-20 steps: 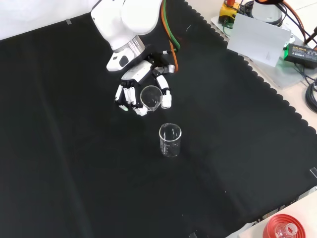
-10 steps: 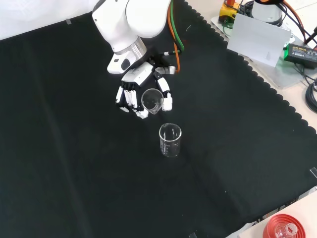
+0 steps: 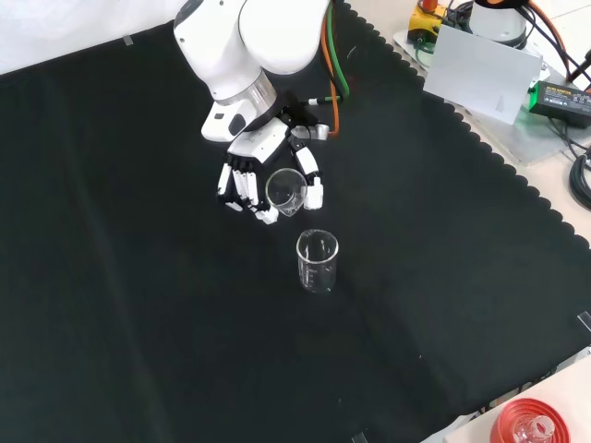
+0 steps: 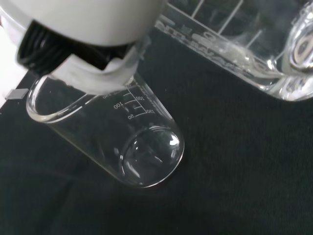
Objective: Pour the water from the handheld beaker into the one on the table.
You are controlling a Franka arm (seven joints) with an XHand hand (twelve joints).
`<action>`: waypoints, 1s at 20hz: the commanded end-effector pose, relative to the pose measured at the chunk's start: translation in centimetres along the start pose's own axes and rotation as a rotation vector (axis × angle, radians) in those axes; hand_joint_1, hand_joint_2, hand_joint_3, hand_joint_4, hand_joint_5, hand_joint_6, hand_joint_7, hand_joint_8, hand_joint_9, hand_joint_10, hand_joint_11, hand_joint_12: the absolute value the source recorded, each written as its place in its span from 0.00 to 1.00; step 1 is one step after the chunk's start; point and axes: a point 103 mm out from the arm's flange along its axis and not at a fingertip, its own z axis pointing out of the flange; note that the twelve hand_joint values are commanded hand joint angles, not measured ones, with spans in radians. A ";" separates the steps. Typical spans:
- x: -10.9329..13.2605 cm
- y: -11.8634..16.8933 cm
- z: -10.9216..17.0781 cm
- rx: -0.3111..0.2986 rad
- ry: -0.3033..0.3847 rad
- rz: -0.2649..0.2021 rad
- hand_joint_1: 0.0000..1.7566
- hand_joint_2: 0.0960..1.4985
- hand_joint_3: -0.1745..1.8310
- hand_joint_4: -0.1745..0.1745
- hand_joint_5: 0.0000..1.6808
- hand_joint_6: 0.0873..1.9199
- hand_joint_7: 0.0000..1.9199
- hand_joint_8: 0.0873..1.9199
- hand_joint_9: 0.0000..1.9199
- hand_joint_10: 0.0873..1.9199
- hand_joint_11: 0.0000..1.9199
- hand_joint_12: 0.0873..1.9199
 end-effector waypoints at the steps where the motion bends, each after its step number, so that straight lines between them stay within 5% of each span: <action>1: 0.9 0.2 0.3 0.023 -0.041 0.001 0.75 0.28 0.51 0.59 0.80 0.28 0.87 0.00 0.59 0.21 0.26 0.64; 20: 2.9 0.3 0.3 0.066 -0.187 -0.006 0.75 0.28 0.51 0.59 0.80 0.27 0.87 0.00 0.59 0.21 0.29 0.63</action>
